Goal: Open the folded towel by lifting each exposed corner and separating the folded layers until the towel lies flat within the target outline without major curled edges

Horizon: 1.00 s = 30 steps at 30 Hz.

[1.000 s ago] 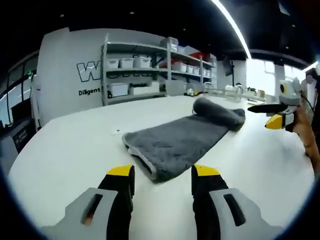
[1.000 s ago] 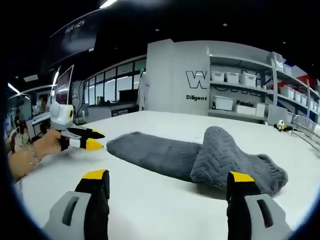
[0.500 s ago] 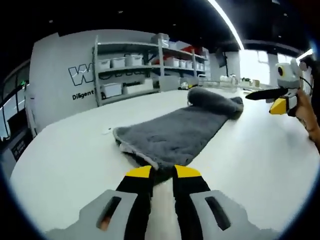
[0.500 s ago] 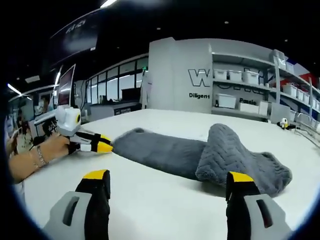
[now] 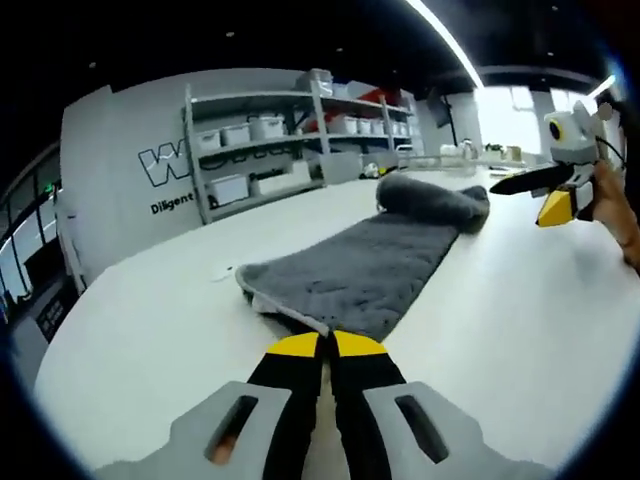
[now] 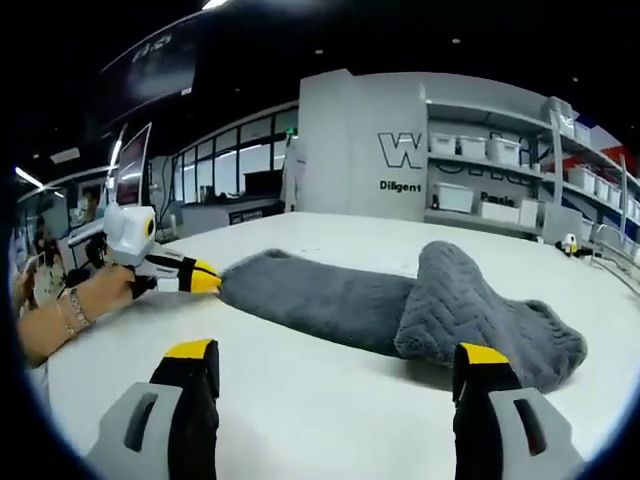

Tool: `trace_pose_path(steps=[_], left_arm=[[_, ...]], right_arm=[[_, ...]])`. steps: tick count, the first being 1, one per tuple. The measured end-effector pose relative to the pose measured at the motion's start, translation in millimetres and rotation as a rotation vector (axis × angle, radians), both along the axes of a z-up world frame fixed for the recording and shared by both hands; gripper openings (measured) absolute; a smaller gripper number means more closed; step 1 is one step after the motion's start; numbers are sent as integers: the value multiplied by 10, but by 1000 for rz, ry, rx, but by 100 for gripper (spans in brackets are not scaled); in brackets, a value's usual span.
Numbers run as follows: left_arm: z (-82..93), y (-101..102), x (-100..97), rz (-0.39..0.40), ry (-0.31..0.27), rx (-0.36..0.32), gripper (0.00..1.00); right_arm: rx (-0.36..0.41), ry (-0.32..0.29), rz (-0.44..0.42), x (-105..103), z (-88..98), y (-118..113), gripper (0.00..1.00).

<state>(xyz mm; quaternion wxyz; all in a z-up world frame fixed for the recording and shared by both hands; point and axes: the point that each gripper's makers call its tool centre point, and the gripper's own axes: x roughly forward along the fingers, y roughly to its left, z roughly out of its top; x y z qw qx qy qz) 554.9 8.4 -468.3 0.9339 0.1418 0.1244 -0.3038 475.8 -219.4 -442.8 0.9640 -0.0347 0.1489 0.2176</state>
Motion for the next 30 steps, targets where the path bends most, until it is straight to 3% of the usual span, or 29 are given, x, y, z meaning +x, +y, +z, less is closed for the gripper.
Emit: trace_pose_path(steps=[20, 29, 30], left_arm=[[545, 324, 3, 98, -148, -97, 2], [561, 564, -8, 133, -154, -88, 2], [519, 664, -24, 142, -145, -76, 2]], right_arm=[[-21, 27, 0, -12, -74, -9, 99], [-28, 40, 2, -15, -103, -9, 99], [-28, 38, 2, -14, -100, -11, 99]])
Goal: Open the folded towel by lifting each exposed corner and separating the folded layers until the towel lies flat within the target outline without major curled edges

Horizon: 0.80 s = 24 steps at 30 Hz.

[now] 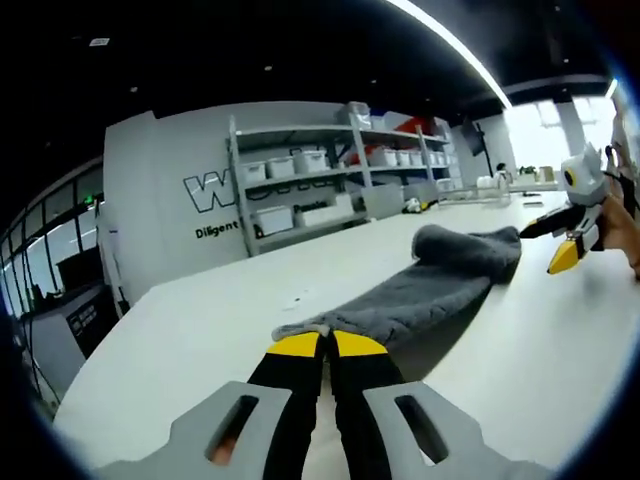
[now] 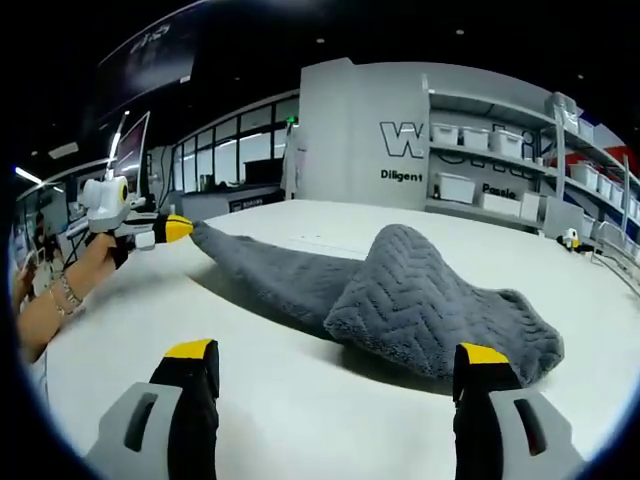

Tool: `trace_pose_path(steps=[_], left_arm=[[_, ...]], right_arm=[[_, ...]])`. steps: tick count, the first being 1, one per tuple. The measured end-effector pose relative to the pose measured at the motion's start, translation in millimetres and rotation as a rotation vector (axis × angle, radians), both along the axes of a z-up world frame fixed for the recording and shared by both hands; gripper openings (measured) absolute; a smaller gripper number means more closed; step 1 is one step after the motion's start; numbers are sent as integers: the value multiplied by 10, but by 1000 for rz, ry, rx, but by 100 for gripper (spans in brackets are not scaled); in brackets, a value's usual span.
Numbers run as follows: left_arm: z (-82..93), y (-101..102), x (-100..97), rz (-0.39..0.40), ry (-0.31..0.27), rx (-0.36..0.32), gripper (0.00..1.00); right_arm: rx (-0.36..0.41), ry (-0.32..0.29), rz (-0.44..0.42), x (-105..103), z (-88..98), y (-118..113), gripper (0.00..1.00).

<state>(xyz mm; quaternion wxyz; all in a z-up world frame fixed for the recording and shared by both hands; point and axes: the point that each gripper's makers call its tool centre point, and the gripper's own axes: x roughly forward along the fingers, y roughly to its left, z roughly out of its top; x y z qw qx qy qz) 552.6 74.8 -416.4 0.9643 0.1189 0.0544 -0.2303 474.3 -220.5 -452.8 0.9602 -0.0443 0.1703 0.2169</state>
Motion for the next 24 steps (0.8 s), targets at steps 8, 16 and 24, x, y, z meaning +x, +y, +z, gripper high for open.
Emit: trace_pose_path(steps=[8, 16, 24], left_arm=[[-151, 358, 18, 48, 47, 19, 3], [-206, 582, -18, 67, 75, -8, 3], [-309, 804, -51, 93, 103, 10, 3]], right_arm=[[-11, 8, 4, 0, -29, 13, 99], [-31, 22, 8, 2, -81, 26, 99], [-32, 23, 4, 7, -84, 9, 99]])
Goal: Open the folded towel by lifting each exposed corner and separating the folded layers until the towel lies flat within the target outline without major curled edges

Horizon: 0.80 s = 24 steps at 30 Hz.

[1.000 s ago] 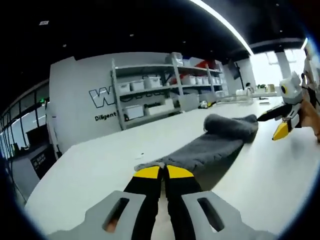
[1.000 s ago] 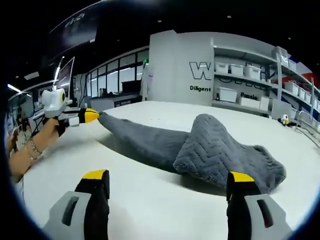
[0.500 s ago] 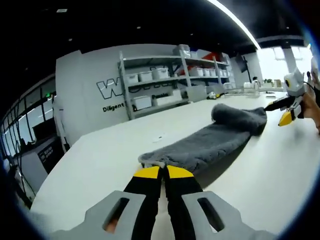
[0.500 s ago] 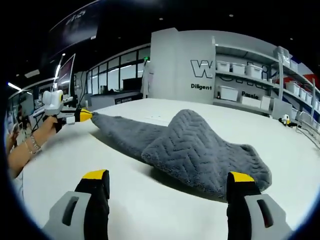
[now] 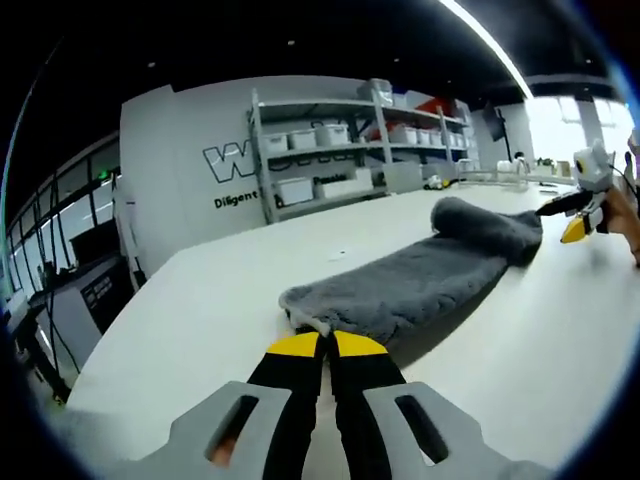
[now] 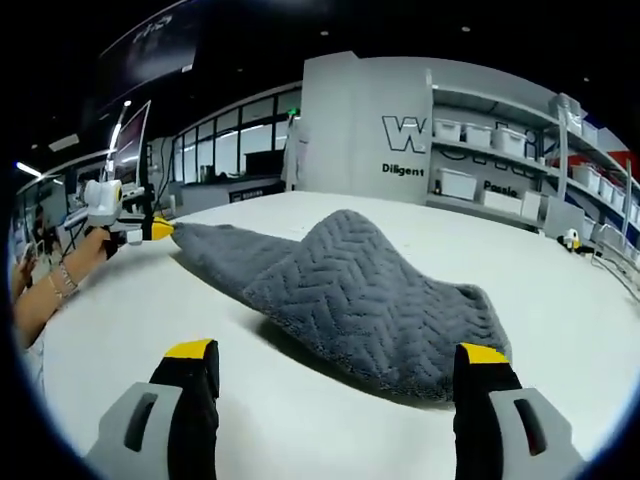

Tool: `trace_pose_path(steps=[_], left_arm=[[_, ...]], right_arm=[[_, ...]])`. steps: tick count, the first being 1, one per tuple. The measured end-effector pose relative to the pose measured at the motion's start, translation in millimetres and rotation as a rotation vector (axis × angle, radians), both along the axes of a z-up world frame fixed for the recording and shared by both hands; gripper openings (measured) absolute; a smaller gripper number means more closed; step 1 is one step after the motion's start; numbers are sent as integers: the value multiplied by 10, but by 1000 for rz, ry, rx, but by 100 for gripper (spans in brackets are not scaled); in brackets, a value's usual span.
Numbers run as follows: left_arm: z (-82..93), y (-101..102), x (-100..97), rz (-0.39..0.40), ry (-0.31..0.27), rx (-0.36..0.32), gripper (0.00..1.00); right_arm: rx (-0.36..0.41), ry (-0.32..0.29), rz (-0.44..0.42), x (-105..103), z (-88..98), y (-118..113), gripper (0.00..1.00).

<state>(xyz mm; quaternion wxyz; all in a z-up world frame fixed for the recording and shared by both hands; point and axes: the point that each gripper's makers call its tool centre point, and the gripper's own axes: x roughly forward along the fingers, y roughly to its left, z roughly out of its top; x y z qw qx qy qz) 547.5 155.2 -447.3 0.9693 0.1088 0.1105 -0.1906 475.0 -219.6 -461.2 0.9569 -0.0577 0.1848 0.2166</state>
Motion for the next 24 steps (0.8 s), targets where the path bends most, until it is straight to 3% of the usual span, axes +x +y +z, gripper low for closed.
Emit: trace_pose_path(steps=[7, 16, 24], left_arm=[[-67, 213, -32, 27, 19, 0, 3], [-88, 516, -57, 81, 34, -70, 3], [-151, 619, -92, 101, 67, -87, 3]], right_arm=[[-9, 15, -8, 12, -47, -24, 99], [-11, 27, -22, 29, -89, -62, 99], [-22, 45, -27, 32, -150, -74, 99]])
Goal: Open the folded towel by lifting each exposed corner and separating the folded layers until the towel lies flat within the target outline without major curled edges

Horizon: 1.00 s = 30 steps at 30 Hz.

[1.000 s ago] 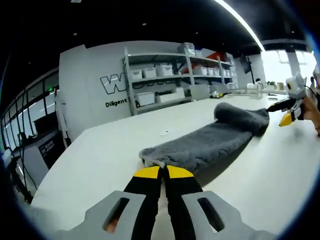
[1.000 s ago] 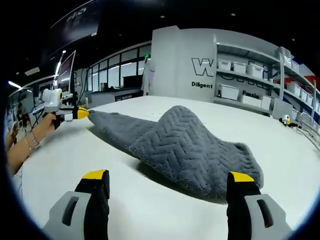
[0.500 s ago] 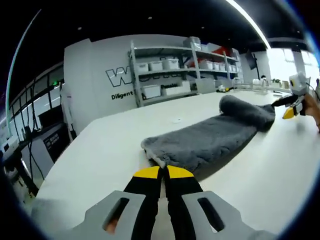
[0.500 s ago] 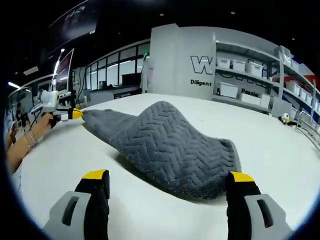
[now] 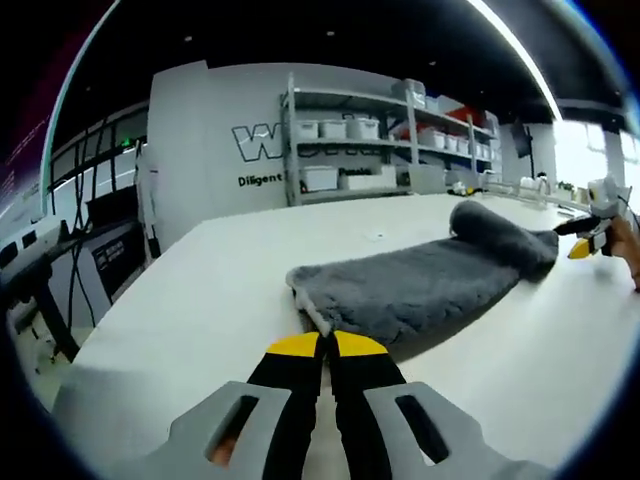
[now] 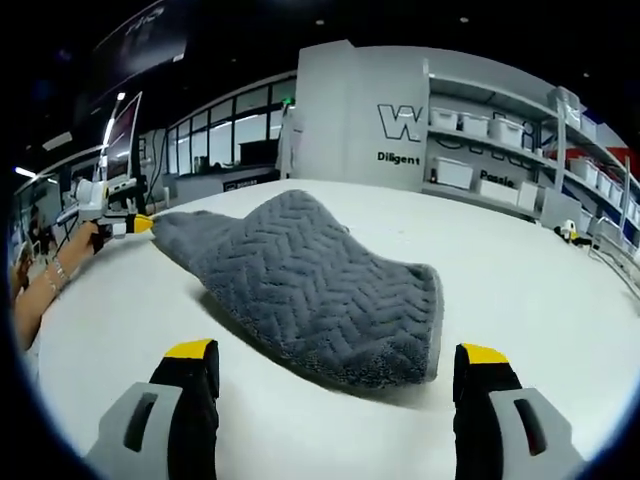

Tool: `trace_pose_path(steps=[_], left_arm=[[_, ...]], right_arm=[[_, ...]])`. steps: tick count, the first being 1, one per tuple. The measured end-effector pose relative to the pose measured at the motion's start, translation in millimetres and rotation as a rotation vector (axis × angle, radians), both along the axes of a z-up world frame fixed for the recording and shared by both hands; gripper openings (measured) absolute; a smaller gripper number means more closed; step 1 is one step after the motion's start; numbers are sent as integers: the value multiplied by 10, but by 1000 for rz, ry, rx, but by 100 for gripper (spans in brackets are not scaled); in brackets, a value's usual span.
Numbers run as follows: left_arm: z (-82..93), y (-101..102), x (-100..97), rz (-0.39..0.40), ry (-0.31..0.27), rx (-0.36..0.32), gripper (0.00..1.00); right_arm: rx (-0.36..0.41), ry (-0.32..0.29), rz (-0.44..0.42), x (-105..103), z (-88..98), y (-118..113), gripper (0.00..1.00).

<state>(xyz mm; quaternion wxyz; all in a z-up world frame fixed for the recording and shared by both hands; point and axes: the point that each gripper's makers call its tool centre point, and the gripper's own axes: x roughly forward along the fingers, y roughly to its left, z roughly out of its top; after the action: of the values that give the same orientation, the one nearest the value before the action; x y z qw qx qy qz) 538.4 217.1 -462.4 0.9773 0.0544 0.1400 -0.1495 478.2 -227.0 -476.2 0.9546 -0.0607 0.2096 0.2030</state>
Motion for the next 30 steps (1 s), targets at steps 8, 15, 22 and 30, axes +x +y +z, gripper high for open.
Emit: trace_pose_path(steps=[8, 15, 22, 30], left_arm=[[-46, 23, -2, 15, 15, 30, 3], [-51, 13, -10, 16, 17, 37, 3], [-46, 5, -15, 16, 14, 49, 3], [-47, 0, -21, 16, 16, 58, 3]], right_arm=[[38, -18, 2, -17, 81, -17, 99], [103, -65, -1, 36, 156, 17, 84], [51, -102, -129, 151, 115, -301, 59], [34, -71, -149, 222, -34, -363, 36]])
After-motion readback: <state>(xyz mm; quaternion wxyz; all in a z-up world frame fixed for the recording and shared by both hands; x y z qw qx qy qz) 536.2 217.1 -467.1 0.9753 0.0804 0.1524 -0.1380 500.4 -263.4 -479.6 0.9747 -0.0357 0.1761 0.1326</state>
